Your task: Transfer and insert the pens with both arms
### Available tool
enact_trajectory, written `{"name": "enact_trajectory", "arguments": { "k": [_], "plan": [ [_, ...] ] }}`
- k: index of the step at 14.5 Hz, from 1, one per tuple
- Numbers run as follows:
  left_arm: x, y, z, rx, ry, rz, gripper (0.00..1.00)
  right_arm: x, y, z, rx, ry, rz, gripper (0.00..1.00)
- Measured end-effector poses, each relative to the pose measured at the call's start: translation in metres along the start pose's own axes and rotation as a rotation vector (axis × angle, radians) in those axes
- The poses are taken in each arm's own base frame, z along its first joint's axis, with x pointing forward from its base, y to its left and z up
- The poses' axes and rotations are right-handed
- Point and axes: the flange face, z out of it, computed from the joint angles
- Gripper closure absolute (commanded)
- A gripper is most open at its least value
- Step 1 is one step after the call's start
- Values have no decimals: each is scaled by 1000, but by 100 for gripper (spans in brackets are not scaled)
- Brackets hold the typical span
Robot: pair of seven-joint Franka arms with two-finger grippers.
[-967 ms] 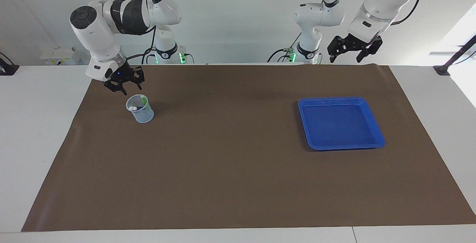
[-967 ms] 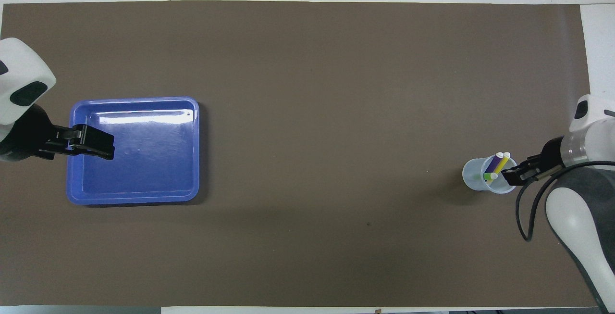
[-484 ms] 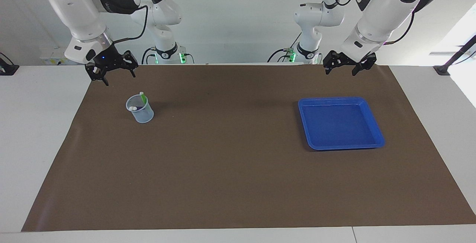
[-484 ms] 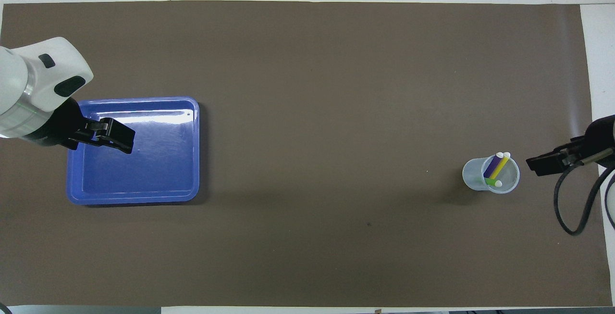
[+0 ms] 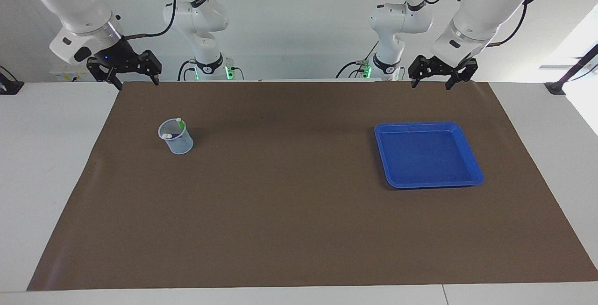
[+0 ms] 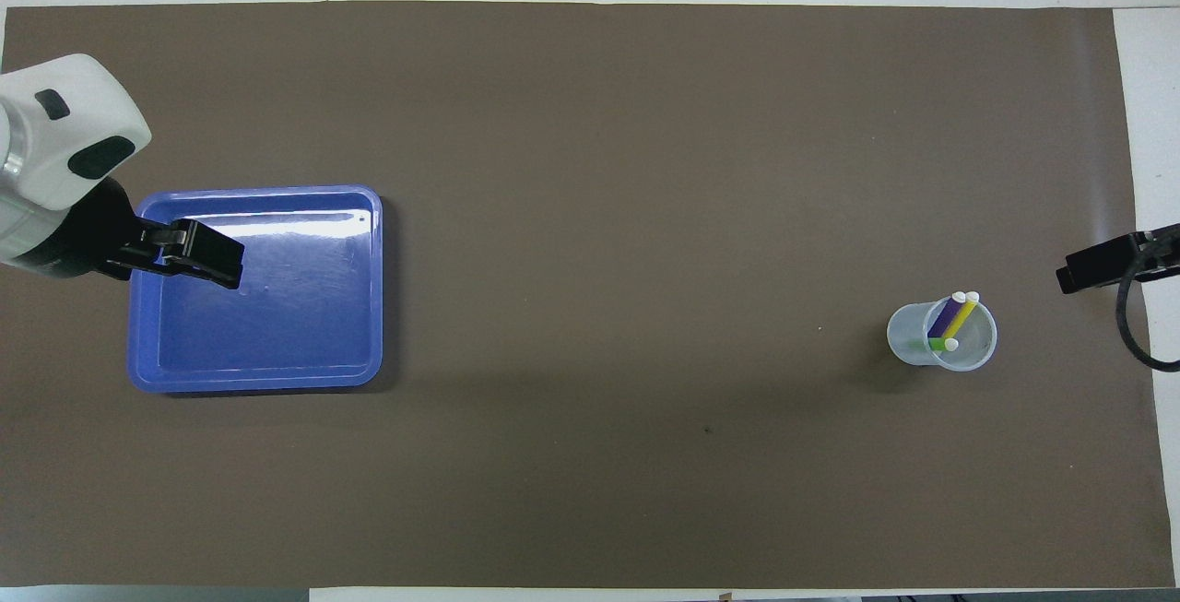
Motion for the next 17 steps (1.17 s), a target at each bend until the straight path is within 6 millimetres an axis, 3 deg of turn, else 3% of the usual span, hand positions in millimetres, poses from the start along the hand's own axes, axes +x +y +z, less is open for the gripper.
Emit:
{"name": "enact_trajectory", "arguments": {
  "k": [6, 17],
  "plan": [
    [0, -1, -2, -2, 10, -16, 0, 16, 12, 26, 6, -54, 20, 0],
    [1, -2, -2, -3, 18, -19, 0, 15, 15, 8, -2, -13, 78, 0]
  ]
}}
